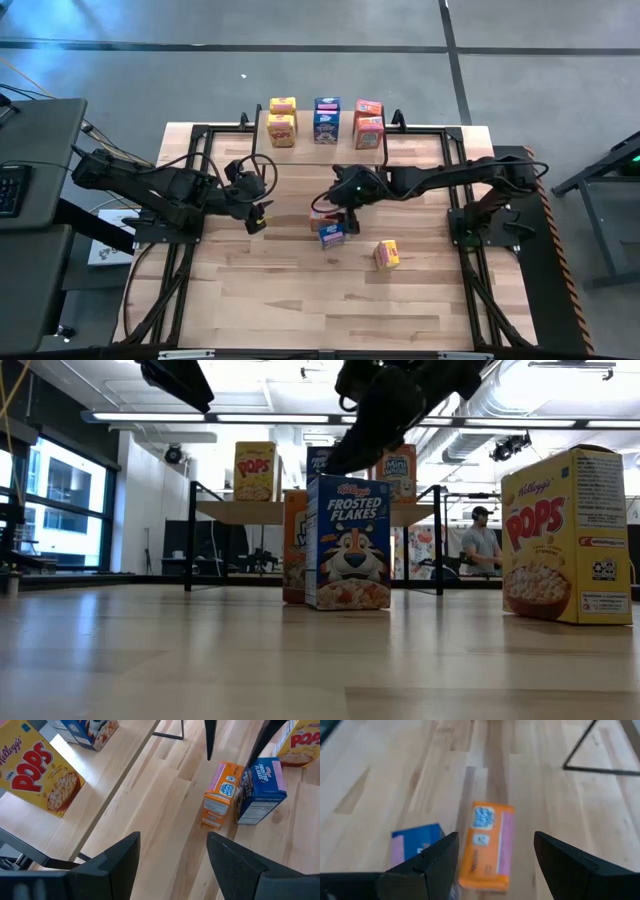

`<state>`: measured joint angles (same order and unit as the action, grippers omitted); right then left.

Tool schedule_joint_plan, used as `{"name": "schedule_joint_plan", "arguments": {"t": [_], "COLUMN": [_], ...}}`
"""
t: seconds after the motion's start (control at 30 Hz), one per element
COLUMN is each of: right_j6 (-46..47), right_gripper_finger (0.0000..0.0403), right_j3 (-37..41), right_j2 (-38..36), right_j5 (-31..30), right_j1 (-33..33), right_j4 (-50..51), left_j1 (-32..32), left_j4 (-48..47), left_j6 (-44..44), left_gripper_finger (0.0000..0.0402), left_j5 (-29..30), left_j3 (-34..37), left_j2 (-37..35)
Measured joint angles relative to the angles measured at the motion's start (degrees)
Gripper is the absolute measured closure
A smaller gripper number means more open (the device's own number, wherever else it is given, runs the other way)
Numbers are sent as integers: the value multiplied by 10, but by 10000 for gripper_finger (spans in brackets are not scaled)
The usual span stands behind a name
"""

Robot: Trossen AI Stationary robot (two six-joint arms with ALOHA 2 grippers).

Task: Stack cereal on shelf
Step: Put the orange cereal box on the shelf aligned with the other orange cereal boxes

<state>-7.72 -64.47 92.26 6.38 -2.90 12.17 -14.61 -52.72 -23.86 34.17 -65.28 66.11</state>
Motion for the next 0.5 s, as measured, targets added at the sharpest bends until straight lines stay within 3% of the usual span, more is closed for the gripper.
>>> {"name": "schedule_joint_plan", "arguments": {"t": [0.5], "right_j6": [-2], "right_gripper_finger": [151], "right_j3": [0], "right_j2": [17], "right_j5": [13], "right_j1": [3], "right_j4": [5], "left_j1": [0], "left_j4": [1], "left_j6": [-1], "left_gripper_finger": [181], "left_j5": [0], "left_j3": [0], "left_j2": [0]}}
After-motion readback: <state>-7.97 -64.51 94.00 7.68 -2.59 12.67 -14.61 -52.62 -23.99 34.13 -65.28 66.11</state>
